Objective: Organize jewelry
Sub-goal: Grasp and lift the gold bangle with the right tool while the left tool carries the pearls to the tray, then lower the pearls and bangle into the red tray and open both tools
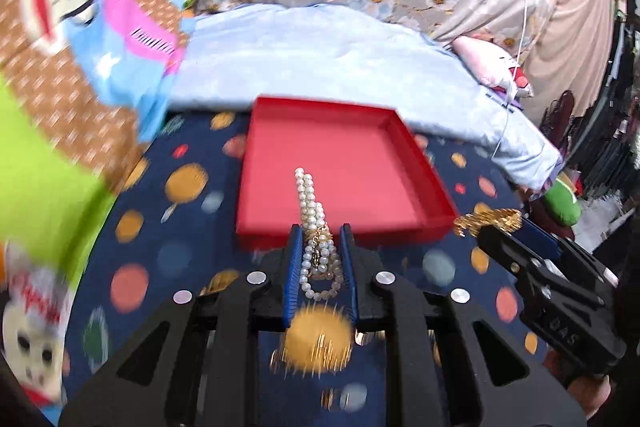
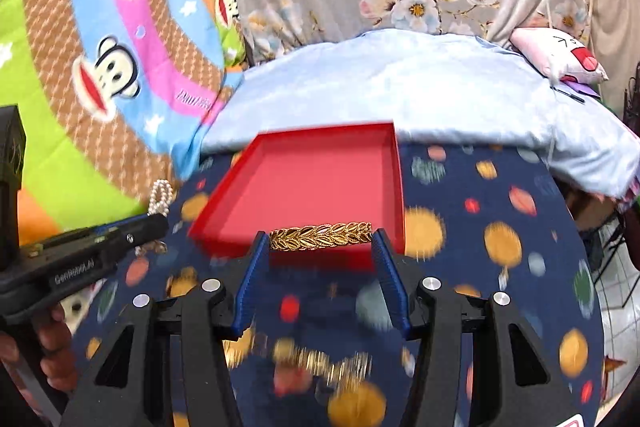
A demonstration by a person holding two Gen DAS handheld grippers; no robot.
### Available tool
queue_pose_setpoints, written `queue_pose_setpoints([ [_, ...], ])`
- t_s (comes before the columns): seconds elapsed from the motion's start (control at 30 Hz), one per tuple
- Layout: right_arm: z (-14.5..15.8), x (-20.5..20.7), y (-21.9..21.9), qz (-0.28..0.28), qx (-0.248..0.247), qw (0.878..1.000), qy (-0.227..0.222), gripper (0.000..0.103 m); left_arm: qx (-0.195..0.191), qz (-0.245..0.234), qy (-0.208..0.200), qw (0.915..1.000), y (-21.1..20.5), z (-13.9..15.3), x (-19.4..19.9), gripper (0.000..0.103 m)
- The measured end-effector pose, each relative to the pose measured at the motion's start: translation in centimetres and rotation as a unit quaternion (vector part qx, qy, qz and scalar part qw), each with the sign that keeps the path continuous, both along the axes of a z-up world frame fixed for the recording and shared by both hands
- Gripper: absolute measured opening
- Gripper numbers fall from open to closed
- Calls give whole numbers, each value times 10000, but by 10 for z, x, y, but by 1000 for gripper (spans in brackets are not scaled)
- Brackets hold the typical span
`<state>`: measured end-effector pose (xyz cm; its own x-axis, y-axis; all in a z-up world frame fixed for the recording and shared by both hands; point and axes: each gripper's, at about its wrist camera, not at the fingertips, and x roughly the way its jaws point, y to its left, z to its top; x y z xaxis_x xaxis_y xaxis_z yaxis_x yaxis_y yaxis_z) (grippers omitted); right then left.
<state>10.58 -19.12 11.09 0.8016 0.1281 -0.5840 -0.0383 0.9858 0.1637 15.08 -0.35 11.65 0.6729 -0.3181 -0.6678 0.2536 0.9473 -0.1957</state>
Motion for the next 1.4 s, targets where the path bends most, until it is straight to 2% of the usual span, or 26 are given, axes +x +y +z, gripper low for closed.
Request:
queue_pose_setpoints([
  [0.13,2,60,-11,-29,154,9998,79,51,76,-116,-134,9998,-16,4,50,18],
  [0.27,-9,123,-20,-63,394,9986,357,51,128,-182,-4,9998,-28,-6,103,18],
  [0.37,-18,155,-19,-81,341,9982,478,51,169,-161,-14,9997,-34,-16,131,18],
  [0.53,-39,191,-12,-35,192,9966,800,51,304,-53,183,9994,-37,-35,168,18],
  [0.63,-50,202,-9,-22,36,9950,993,51,308,-23,251,9992,-32,-42,173,18],
  [0.8,-62,209,-4,19,-88,9922,1246,52,548,70,272,9981,-29,-49,170,19],
  [0.87,-60,206,-4,0,-160,9924,1223,55,603,65,319,9977,-29,-52,167,28],
  [0.9,-59,203,-4,-28,-202,9926,1194,60,603,64,340,9976,-28,-52,164,36],
  [0.93,-57,201,-5,-53,-204,9929,1169,64,588,58,351,9976,-26,-53,161,38],
  [1.07,-50,179,-14,-98,26,9947,1026,64,626,-115,461,9969,-25,-56,143,38],
  [1.23,-40,146,-17,-84,25,9965,830,64,1034,-422,730,9911,-38,-73,119,37],
  [1.3,-36,135,-15,-63,1,9970,778,64,1217,-397,731,9891,-42,-80,113,37],
  [1.4,-32,119,-15,-45,-18,9975,704,64,1177,-278,661,9905,-38,-80,104,37],
])
